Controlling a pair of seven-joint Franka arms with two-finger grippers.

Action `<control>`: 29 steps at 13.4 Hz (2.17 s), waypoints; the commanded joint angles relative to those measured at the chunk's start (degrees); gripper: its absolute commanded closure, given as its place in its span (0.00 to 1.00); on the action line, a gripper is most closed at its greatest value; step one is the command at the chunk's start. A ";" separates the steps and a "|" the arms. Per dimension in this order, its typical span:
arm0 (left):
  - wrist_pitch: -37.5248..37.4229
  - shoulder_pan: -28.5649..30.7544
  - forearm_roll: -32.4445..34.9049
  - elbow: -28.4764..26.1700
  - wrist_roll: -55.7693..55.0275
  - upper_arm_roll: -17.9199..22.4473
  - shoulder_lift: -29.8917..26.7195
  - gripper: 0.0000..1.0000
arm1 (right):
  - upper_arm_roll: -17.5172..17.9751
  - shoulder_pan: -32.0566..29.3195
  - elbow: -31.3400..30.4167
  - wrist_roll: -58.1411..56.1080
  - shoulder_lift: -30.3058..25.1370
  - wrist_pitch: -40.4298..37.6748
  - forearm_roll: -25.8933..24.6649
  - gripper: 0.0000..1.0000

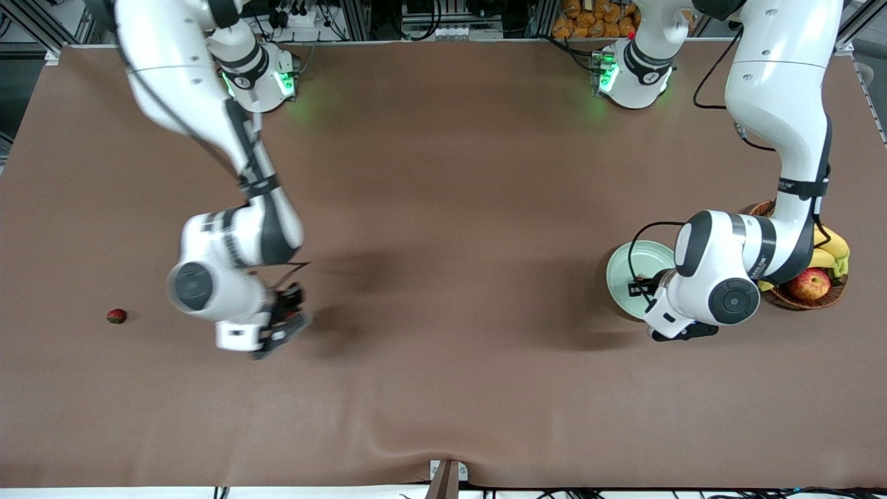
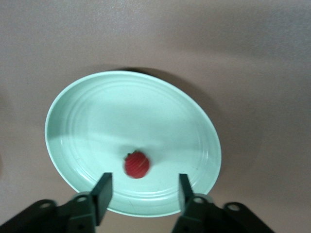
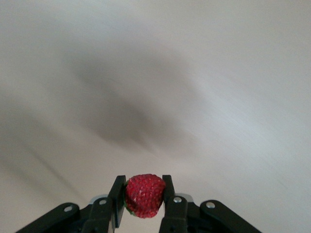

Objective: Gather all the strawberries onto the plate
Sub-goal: 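Drop the strawberry onto the plate with the left gripper while the right gripper lifts another, then set the second strawberry mid-table with the right gripper while the left gripper returns, then grasp the second strawberry with the left gripper while the right gripper reaches the last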

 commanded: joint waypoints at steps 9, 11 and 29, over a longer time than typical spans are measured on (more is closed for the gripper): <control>-2.17 -1.14 -1.18 1.19 -5.65 -1.74 -7.54 0.00 | 2.42 19.65 17.17 -0.78 14.65 10.51 0.30 1.00; -2.17 -1.23 -0.74 2.07 -5.21 -1.74 -7.54 0.00 | 2.51 20.10 19.47 -0.78 17.03 10.60 0.30 1.00; 21.53 -18.26 -5.75 6.90 -43.41 -3.06 5.19 0.10 | -1.62 4.40 16.14 -1.04 6.14 -1.17 0.13 0.00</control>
